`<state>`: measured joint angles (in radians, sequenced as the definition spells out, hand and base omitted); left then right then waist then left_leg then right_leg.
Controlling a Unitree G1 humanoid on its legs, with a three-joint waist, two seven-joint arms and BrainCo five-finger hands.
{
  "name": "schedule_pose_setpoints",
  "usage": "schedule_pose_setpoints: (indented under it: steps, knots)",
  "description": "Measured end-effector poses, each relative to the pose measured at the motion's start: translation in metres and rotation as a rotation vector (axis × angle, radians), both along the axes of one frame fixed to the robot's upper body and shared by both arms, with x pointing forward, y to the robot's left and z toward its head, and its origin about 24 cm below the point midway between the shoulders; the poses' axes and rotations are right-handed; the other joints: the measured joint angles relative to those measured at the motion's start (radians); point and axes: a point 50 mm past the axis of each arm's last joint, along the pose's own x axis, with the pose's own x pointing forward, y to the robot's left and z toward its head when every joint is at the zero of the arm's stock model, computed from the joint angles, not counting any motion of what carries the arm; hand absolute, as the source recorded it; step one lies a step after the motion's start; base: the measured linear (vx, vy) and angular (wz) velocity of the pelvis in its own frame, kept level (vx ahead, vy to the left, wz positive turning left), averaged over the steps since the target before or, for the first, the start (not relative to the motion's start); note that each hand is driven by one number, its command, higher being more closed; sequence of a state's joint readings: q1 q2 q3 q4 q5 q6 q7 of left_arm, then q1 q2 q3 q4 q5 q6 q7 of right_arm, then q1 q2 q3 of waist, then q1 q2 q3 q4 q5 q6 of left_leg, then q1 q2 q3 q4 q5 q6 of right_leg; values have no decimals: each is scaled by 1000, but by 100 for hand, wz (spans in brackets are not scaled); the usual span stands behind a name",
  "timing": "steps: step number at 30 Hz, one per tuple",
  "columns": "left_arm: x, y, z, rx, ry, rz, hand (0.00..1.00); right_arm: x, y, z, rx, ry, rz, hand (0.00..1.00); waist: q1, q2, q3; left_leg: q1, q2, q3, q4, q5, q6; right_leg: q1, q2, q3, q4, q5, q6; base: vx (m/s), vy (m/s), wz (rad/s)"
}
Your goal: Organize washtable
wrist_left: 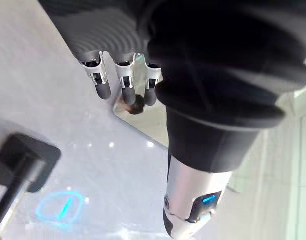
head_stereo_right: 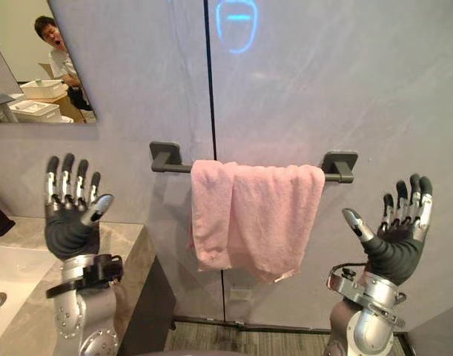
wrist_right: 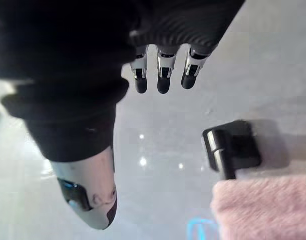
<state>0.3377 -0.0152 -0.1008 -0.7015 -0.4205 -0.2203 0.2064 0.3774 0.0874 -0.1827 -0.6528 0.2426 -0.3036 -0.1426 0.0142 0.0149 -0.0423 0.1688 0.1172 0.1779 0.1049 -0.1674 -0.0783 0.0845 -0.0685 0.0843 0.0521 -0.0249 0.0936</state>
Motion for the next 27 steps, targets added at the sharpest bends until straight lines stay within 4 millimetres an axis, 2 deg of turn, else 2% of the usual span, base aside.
schedule_pose_setpoints:
  steps: [4,5,8,11,16,19,21,25,27]
  knots:
    - [0,-24,2,-93,-59,-225,0,12,23,6,62,-92,250,0,0,14,-15,3,-11,-8,0,0,1,1,-1,5,2,0,0,0,0,0]
    - [0,-36,3,-109,-73,-317,0,14,33,8,71,-115,339,0,0,18,-16,3,-13,-9,-1,0,1,0,-2,7,4,0,0,0,0,0]
    - [-3,-56,3,-132,-91,-484,0,16,47,9,66,-139,488,0,0,19,-16,6,-13,-9,-1,0,1,-1,0,19,6,0,0,-4,-2,-3]
    - [-6,-68,2,-157,-99,-598,0,17,54,9,67,-155,579,0,1,18,-16,12,-14,-5,-3,0,2,-1,0,26,10,0,0,-7,-2,-7]
    - [-3,-100,0,-133,-128,-876,0,17,73,6,52,-136,778,0,1,16,-11,27,-20,3,-21,1,3,-2,-2,38,16,-4,5,-15,-3,-5]
    - [-4,-110,-4,-104,-115,-953,0,17,76,2,17,-95,834,0,0,16,-7,38,-23,13,-28,1,4,-1,-1,51,17,-6,8,5,1,-11]
    - [-3,-117,-9,-86,-96,-997,0,17,76,-7,-1,-44,855,0,1,13,-1,39,-26,13,-31,3,6,-2,-4,52,17,-8,11,0,0,0]
    - [-2,-129,-32,-41,23,-1057,0,16,75,-40,-19,157,878,0,1,8,20,43,-29,15,-35,1,9,-1,-6,55,18,-12,15,0,0,0]
    - [-4,-134,-39,-2,56,-1085,0,16,74,-50,-37,220,871,0,1,4,38,44,-29,15,-35,0,10,-1,-6,55,18,-13,15,0,0,0]
